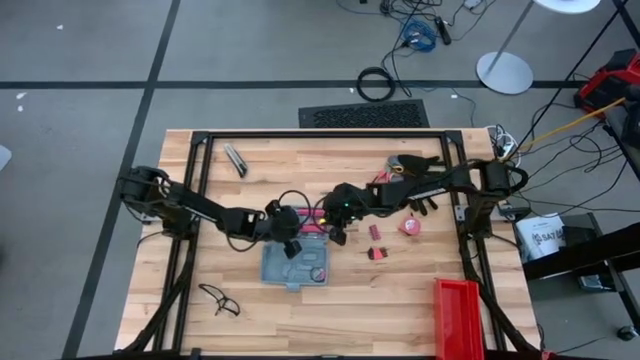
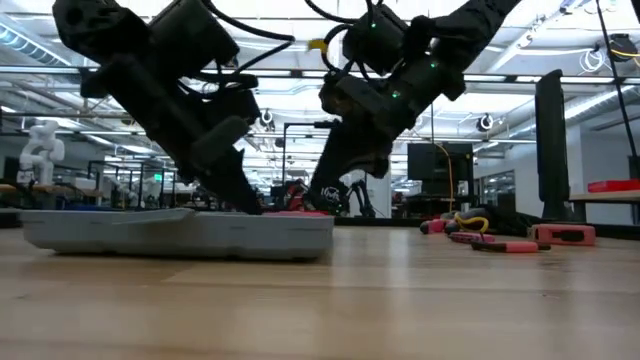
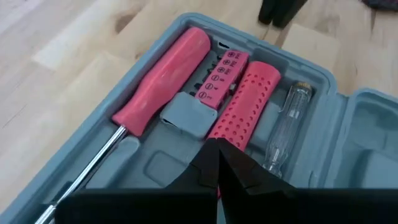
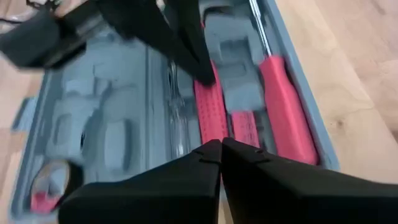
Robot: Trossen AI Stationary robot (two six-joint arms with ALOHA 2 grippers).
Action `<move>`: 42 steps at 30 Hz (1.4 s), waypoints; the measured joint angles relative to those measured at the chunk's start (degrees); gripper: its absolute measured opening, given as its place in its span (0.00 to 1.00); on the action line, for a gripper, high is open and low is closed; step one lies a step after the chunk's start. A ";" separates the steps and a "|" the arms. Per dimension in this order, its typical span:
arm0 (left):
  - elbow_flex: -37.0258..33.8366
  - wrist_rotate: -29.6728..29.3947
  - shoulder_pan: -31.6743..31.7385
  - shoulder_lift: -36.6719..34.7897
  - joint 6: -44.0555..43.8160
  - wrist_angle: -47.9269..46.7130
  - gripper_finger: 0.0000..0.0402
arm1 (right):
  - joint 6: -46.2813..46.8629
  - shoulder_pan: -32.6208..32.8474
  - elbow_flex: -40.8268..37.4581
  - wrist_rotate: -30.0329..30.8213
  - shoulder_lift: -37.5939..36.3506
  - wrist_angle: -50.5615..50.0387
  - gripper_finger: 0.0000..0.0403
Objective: Prefit tool cases
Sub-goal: Put the top pink terminal block into the gray prefit tool case
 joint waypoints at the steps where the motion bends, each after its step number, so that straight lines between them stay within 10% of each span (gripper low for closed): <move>1: 0.02 0.28 0.29 0.42 -0.01 0.30 0.00 | -0.03 -0.02 0.32 0.04 0.74 0.37 0.00; 42: -0.31 3.08 1.37 1.92 -0.22 1.39 0.00 | 1.47 -1.01 4.75 -0.97 12.65 -3.90 0.00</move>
